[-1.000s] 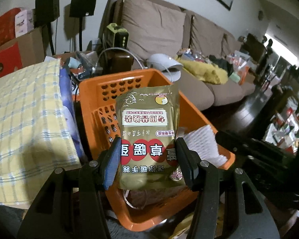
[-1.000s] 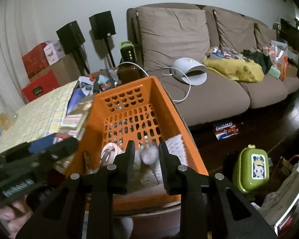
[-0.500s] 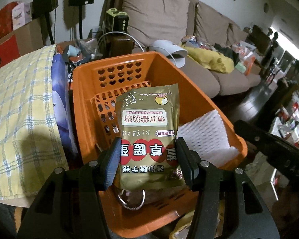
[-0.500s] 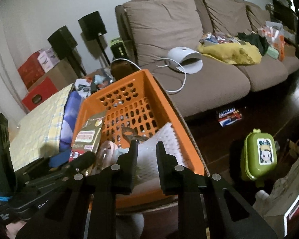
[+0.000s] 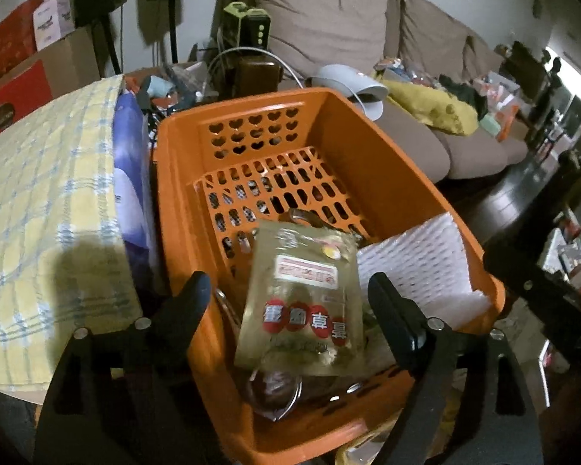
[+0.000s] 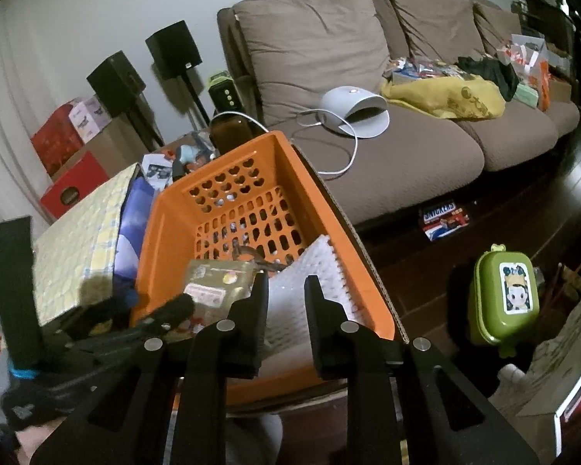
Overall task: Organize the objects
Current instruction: 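Lower the brown packet into the basket and open the left gripper, then move both grippers back to the clear plastic container on the table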
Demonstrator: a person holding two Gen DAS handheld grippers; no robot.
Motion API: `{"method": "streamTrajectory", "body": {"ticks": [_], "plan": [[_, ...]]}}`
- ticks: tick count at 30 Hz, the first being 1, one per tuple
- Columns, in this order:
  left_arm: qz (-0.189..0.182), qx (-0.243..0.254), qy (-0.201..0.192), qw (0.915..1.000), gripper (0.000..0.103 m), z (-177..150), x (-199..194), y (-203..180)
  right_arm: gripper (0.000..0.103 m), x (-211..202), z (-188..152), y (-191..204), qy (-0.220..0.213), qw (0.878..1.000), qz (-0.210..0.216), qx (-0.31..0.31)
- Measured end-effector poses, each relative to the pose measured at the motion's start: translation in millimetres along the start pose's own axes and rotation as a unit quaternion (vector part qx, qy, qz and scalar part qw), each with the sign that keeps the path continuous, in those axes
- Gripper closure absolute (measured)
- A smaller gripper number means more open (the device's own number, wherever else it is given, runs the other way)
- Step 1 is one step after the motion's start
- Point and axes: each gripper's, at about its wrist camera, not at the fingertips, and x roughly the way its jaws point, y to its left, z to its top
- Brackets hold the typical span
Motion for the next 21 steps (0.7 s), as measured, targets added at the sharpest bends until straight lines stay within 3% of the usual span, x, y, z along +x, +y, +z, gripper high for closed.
{"method": "streamTrajectory", "body": {"ticks": [5,12,15,19,21], "plan": [[-0.018,-0.02,-0.005,0.9996,0.019,9.9,-20.8,13.8,0.083,2.4,-2.4,-0.9,0.004,1.0,-0.002,0.002],[0.027,-0.033,-0.044,0.9982,0.017,22.8,-65.9,73.7,0.083,10.0,-8.9,-2.2,0.014,1.0,-0.02,-0.008],[0.047,-0.057,-0.046,0.9962,0.016,29.4,-87.5,116.0,0.083,8.8,-10.6,-2.0,0.008,1.0,0.016,-0.003],[0.031,-0.05,-0.028,0.9979,0.014,28.1,-116.4,157.9,0.085,13.6,-21.6,9.0,0.001,0.998,0.066,-0.024],[0.041,-0.05,-0.042,0.997,0.012,29.0,-133.8,180.3,0.085,14.1,-27.5,11.4,-0.005,0.991,0.135,-0.008]]}}
